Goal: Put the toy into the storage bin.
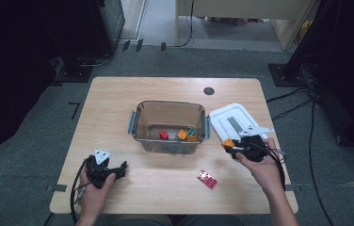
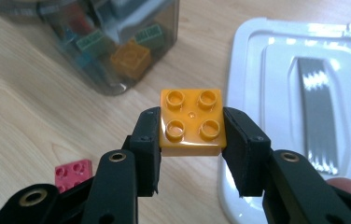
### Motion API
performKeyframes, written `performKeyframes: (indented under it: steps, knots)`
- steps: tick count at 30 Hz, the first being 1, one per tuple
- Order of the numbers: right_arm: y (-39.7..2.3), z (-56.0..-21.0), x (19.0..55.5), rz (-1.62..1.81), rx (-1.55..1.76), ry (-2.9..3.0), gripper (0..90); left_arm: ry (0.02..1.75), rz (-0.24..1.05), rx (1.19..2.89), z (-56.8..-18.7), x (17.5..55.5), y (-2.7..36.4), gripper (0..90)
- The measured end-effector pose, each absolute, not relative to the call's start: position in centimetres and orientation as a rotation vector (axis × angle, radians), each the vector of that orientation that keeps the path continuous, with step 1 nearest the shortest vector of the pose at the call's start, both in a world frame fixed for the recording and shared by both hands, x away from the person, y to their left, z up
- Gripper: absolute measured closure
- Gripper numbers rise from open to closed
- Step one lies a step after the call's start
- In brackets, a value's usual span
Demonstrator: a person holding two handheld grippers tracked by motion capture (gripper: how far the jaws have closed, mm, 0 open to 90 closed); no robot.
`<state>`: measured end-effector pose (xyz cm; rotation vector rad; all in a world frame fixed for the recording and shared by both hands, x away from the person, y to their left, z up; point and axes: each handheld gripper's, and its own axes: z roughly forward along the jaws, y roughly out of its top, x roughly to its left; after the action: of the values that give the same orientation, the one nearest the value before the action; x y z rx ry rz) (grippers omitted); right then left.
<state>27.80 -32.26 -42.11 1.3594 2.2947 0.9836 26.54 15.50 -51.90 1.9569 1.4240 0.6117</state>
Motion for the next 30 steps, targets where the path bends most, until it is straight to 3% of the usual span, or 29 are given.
performKeyframes:
  steps: [19, 30]
  knots:
    - [-28.3, -35.9, 31.7, 0.996, 1.246, 2.314, 60.1, 1.424, 0.614, 1.956, -51.9, 26.5, 15.5, 8.4]
    - [-23.1, -35.5, 33.2, 1.022, 1.132, 2.395, 60.1, 1.424, 0.613, 1.956, -51.9, 26.5, 15.5, 8.4]
